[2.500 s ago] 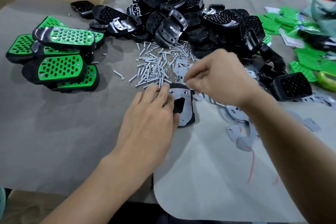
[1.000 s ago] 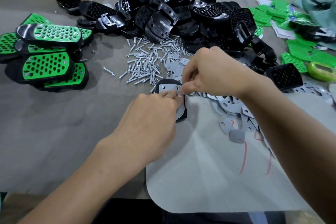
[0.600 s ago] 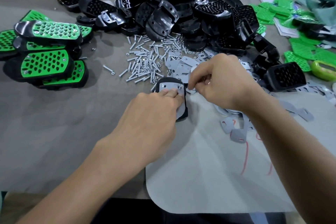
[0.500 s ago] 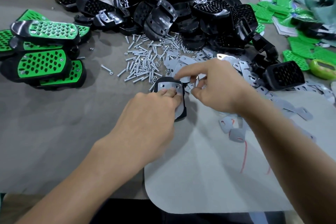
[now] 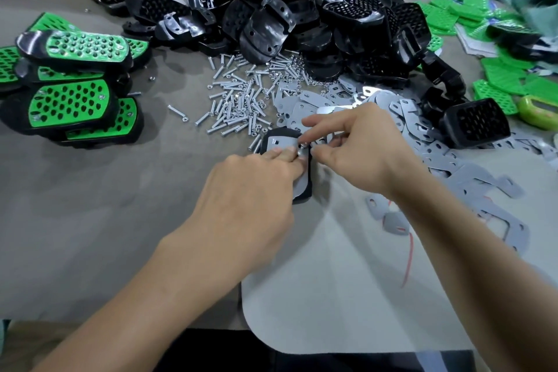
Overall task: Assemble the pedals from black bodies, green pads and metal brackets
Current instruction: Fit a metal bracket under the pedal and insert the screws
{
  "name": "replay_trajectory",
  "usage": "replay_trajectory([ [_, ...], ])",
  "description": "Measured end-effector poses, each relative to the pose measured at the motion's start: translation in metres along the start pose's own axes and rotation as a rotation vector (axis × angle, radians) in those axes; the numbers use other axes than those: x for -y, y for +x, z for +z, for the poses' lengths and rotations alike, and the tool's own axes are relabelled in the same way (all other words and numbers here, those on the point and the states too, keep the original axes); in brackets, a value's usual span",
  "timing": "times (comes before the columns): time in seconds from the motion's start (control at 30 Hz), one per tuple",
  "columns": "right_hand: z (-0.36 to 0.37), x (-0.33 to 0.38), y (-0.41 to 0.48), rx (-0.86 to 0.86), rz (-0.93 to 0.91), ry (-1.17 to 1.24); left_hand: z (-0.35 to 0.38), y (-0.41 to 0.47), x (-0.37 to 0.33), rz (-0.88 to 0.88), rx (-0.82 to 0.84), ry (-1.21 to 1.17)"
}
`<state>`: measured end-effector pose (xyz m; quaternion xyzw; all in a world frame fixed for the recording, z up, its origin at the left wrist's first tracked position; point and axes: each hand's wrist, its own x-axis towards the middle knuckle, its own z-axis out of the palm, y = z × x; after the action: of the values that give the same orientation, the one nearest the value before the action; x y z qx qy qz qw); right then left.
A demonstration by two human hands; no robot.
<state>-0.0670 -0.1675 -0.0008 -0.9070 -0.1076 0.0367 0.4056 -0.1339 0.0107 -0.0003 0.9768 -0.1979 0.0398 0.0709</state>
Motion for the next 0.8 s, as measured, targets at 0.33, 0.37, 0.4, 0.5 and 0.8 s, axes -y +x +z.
replay_trajectory([
  [0.33, -0.005, 0.03, 0.007, -0.008, -0.099, -0.485, 0.002, 0.002, -0.001, -0.008, 0.006, -0.022],
  [0.37, -0.006, 0.032, 0.009, 0.008, -0.107, -0.541, 0.002, 0.002, -0.001, -0.01, 0.011, -0.019],
  [0.4, -0.007, 0.035, 0.009, 0.025, -0.127, -0.564, 0.003, 0.002, -0.002, -0.011, 0.017, -0.016],
  [0.5, -0.004, 0.041, 0.007, 0.071, -0.232, -0.561, 0.004, 0.001, -0.001, -0.023, 0.024, -0.018],
  [0.8, -0.005, 0.031, 0.006, 0.038, -0.101, -0.488, 0.009, 0.002, 0.0, -0.016, 0.006, -0.032],
])
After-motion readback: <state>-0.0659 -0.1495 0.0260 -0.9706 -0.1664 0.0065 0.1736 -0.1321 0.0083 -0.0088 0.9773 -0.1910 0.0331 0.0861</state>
